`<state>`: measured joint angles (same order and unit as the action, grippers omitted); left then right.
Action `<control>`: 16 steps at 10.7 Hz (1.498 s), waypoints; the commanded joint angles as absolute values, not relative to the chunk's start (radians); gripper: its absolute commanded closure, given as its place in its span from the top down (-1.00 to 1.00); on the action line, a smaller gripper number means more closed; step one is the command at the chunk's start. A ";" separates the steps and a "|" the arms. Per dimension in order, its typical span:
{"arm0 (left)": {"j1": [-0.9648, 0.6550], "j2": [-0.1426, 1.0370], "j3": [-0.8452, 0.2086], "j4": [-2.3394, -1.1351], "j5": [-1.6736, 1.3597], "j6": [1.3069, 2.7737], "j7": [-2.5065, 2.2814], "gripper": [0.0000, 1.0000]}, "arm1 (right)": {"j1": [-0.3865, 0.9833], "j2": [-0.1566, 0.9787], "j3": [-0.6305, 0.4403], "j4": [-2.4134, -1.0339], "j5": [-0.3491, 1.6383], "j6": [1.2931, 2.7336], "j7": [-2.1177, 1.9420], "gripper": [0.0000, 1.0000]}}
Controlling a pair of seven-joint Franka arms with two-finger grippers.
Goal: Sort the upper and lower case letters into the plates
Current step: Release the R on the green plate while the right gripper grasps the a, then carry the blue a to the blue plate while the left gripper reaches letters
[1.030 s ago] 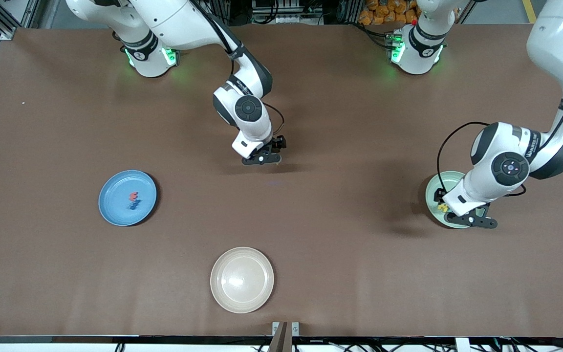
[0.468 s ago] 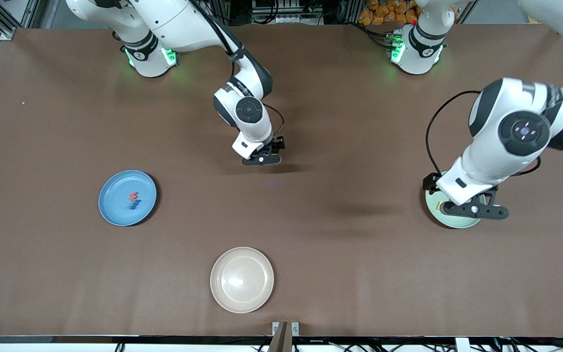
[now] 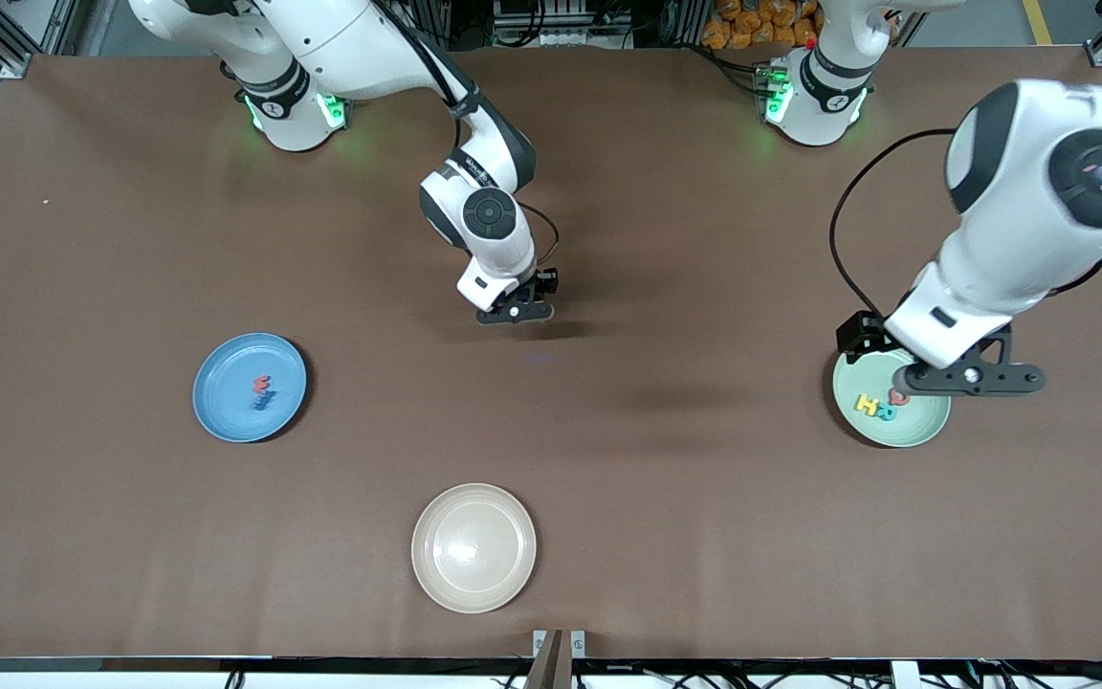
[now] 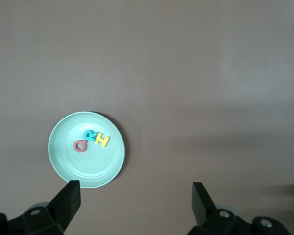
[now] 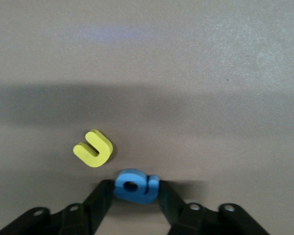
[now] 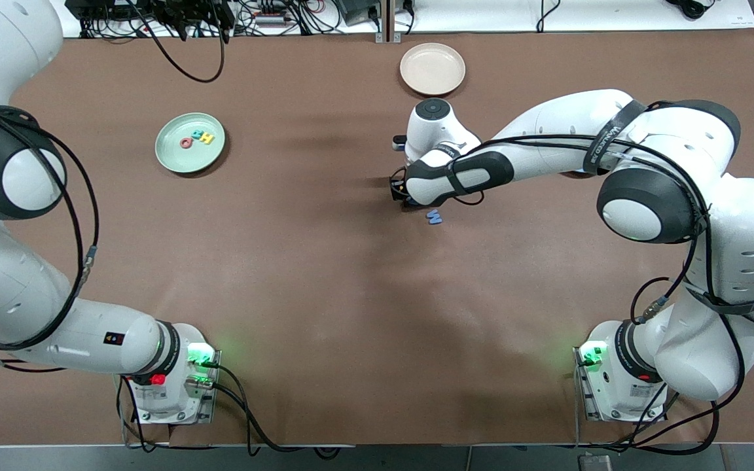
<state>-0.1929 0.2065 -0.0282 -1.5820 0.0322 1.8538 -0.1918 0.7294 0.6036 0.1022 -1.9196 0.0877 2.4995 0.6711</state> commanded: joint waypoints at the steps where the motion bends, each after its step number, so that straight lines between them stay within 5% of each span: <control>1: -0.233 0.180 0.067 -1.548 -0.072 1.799 -0.106 1.00 | 0.730 0.618 0.095 -1.922 0.068 2.505 0.680 -0.39; 5: -0.241 0.167 0.094 -1.549 -0.087 1.770 -0.040 1.00 | 0.701 0.552 0.094 -1.901 0.069 2.386 0.676 -1.00; 11: -0.281 0.160 -0.006 -1.557 -0.074 1.724 -0.092 1.00 | 0.390 0.357 0.087 -1.884 0.075 2.019 0.315 -1.00; 16: -0.475 0.241 -0.060 -1.569 -0.031 1.727 -0.224 1.00 | 0.136 0.373 -0.012 -1.905 0.040 2.026 -0.082 -1.00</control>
<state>-0.4197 0.2142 -0.0570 -1.5720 -0.0605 1.7345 -0.1926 0.2129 0.3750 -0.0103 -1.8905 0.0515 2.0141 0.0200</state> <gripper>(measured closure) 0.000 0.621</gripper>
